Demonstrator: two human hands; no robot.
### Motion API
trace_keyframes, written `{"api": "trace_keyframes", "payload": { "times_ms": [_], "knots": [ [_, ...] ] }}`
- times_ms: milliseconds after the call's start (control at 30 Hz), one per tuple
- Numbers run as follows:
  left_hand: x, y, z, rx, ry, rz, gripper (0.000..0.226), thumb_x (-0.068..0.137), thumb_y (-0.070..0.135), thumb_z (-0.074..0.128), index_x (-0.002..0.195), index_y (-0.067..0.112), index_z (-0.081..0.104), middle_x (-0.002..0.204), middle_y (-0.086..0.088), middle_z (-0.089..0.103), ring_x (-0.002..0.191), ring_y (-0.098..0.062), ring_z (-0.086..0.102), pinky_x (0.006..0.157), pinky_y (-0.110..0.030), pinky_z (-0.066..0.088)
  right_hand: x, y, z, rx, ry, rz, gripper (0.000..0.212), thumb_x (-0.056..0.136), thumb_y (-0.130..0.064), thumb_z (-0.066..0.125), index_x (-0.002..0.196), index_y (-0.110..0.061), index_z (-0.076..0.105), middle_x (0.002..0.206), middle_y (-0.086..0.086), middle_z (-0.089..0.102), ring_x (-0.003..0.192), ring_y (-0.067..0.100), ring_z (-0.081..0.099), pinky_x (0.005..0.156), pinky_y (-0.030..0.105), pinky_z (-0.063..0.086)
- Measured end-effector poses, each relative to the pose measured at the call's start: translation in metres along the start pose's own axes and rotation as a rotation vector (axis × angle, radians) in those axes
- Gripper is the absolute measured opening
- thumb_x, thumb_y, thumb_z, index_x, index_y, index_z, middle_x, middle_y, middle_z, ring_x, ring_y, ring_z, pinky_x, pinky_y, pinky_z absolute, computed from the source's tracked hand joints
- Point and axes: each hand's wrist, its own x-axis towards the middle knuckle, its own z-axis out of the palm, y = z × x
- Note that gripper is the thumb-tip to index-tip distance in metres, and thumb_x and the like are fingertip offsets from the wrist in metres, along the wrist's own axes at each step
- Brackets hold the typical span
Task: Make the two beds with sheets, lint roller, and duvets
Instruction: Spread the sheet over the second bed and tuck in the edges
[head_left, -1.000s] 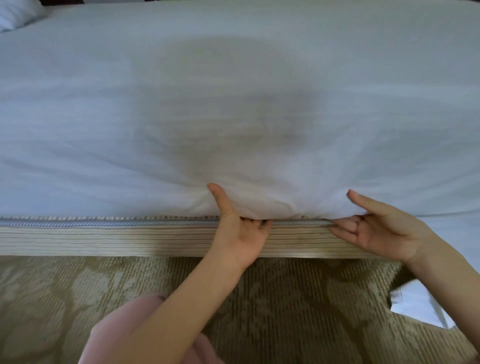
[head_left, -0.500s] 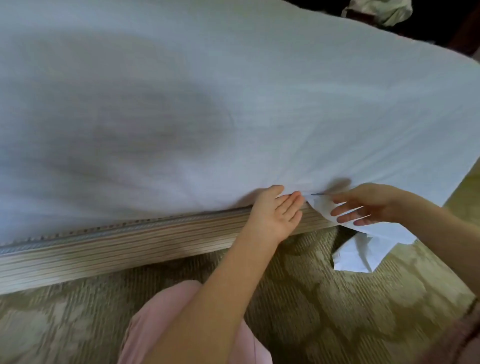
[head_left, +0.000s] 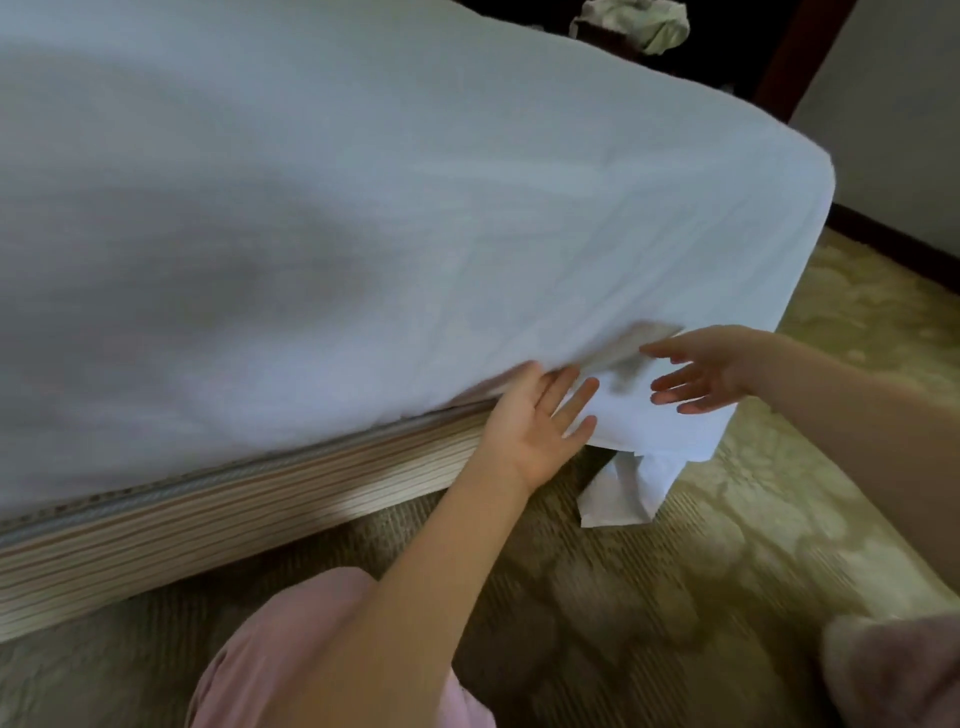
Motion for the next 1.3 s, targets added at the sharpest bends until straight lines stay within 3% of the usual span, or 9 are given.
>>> {"api": "trace_keyframes", "payload": {
  "times_ms": [233,367,500,600,733,867,1000,1100,1300],
  "knots": [
    [0.039,-0.015,0.023,0.193,0.088,0.058,0.040,0.090,0.027,0.052,0.127,0.013,0.058,0.127,0.002,0.063,0.114,-0.014,0.059,0.093,-0.035,0.041,0.053,-0.034,-0.061,-0.302,-0.489,-0.063,0.051,0.068,-0.042,0.063,0.106,-0.007,0.063,0.100,0.006,0.073,0.084,0.014,0.070,0.075,0.026,0.047],
    [0.073,-0.027,0.056,0.242,0.258,0.069,0.045,0.078,0.025,0.060,0.121,0.009,0.059,0.119,-0.005,0.067,0.108,-0.015,0.063,0.087,-0.032,0.042,0.074,-0.032,-0.077,-0.402,-0.675,-0.184,0.031,0.092,-0.039,0.048,0.095,-0.014,0.066,0.088,-0.003,0.075,0.084,0.011,0.068,0.073,0.024,0.044],
    [0.101,-0.036,0.081,0.173,0.412,0.177,0.032,0.090,0.013,0.046,0.119,0.006,0.056,0.116,-0.015,0.067,0.106,-0.021,0.063,0.093,-0.030,0.041,0.089,-0.019,-0.082,-0.490,-0.645,-0.456,0.041,0.100,-0.035,0.039,0.069,-0.015,0.056,0.063,-0.005,0.068,0.059,0.010,0.062,0.056,0.024,0.034],
    [0.114,-0.051,0.093,0.225,0.460,0.265,0.024,0.089,0.009,0.046,0.106,0.007,0.063,0.105,-0.012,0.070,0.101,-0.020,0.065,0.092,-0.031,0.044,0.104,-0.003,-0.084,-0.407,-0.594,-0.687,0.048,0.101,-0.027,0.040,0.058,-0.012,0.054,0.053,-0.001,0.063,0.047,0.010,0.058,0.056,0.026,0.044],
    [0.132,-0.068,0.106,0.130,0.534,0.397,0.023,0.087,0.002,0.048,0.077,0.008,0.068,0.087,-0.011,0.068,0.087,-0.022,0.063,0.095,-0.035,0.046,0.139,0.035,-0.115,-0.604,-0.152,-0.972,0.047,0.099,-0.031,0.040,0.054,-0.026,0.049,0.059,0.001,0.063,0.061,0.017,0.061,0.071,0.032,0.049],
    [0.141,-0.086,0.119,0.007,0.475,0.430,0.027,0.077,0.001,0.053,0.059,0.012,0.069,0.084,-0.008,0.070,0.091,-0.020,0.062,0.103,-0.042,0.038,0.169,0.029,-0.147,-0.719,-0.417,-0.853,0.042,0.098,-0.030,0.042,0.064,-0.017,0.062,0.062,-0.004,0.067,0.056,0.011,0.062,0.066,0.027,0.050],
    [0.155,-0.088,0.134,0.048,0.546,0.432,0.039,0.085,-0.003,0.045,0.057,0.016,0.064,0.079,-0.002,0.068,0.086,-0.014,0.062,0.086,-0.039,0.045,0.152,0.021,-0.124,-0.823,-0.550,-0.919,0.040,0.094,-0.050,0.044,0.092,-0.013,0.059,0.090,0.006,0.070,0.079,0.022,0.068,0.070,0.023,0.050],
    [0.152,-0.089,0.147,0.066,0.601,0.365,0.025,0.086,-0.001,0.044,0.080,0.013,0.063,0.087,-0.001,0.065,0.084,-0.012,0.062,0.070,-0.032,0.048,0.127,0.020,-0.107,-0.618,-0.761,-0.744,0.035,0.092,-0.045,0.053,0.106,-0.013,0.057,0.079,0.006,0.072,0.058,0.016,0.064,0.048,0.017,0.041],
    [0.140,-0.082,0.142,0.257,0.604,0.230,0.040,0.091,0.004,0.040,0.062,0.013,0.066,0.093,-0.005,0.065,0.088,-0.014,0.059,0.082,-0.034,0.043,0.134,0.020,-0.097,-0.049,-0.900,-0.341,0.016,0.096,-0.009,0.046,0.099,-0.012,0.062,0.087,0.003,0.072,0.076,0.014,0.066,0.065,0.024,0.046]
  ]
}}
